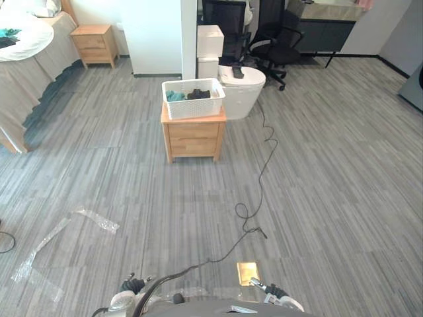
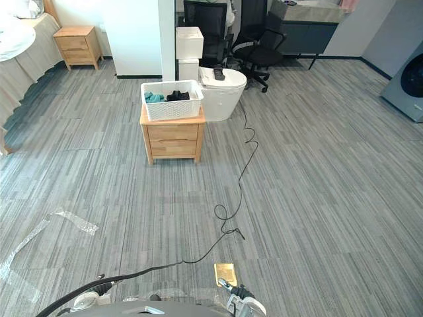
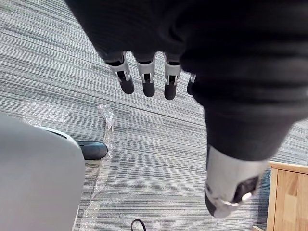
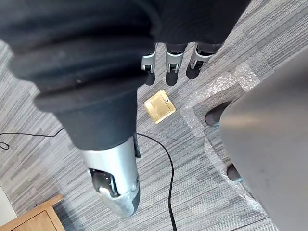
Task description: Pick up the laundry basket with both hands and put the clothes into the washing machine.
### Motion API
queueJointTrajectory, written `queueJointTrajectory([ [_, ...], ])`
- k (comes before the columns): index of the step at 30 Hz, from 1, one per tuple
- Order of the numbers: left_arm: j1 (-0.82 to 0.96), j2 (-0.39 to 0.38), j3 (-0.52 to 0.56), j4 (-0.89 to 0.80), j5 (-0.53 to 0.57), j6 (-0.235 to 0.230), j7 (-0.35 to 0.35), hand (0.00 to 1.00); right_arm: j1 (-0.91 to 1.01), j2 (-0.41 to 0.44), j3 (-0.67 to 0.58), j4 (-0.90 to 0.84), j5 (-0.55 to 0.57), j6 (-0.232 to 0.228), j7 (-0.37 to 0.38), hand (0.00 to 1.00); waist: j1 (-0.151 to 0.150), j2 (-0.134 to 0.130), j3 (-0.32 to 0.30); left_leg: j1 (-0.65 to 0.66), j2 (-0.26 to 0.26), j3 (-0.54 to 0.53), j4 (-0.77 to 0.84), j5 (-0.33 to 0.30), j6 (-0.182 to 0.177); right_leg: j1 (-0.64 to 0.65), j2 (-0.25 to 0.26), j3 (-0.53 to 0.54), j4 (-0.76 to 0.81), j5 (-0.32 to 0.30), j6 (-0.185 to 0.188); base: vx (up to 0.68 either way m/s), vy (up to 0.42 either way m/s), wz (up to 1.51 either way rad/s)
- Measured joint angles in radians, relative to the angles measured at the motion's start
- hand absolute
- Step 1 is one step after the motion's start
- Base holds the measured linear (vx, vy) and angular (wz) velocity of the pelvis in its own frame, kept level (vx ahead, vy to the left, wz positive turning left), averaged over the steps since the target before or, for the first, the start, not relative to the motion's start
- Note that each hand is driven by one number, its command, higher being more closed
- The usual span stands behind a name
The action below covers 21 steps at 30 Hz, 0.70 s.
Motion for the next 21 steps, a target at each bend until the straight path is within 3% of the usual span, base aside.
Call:
queueJointTrajectory([
  [21, -0.010, 0.000, -0.024, 0.023, 0.001, -0.005, -0.001, 0.00, -0.015, -0.003, 0.015, 0.027, -0.030, -0.002, 0.006, 0.00, -0.004, 0.006, 0.006, 0.009, -0.009, -0.001, 0.000, -0.008, -0.004, 0.007, -0.010, -0.004, 0.005, -0.007, 0.012, 0.01, -0.007, 0.00],
])
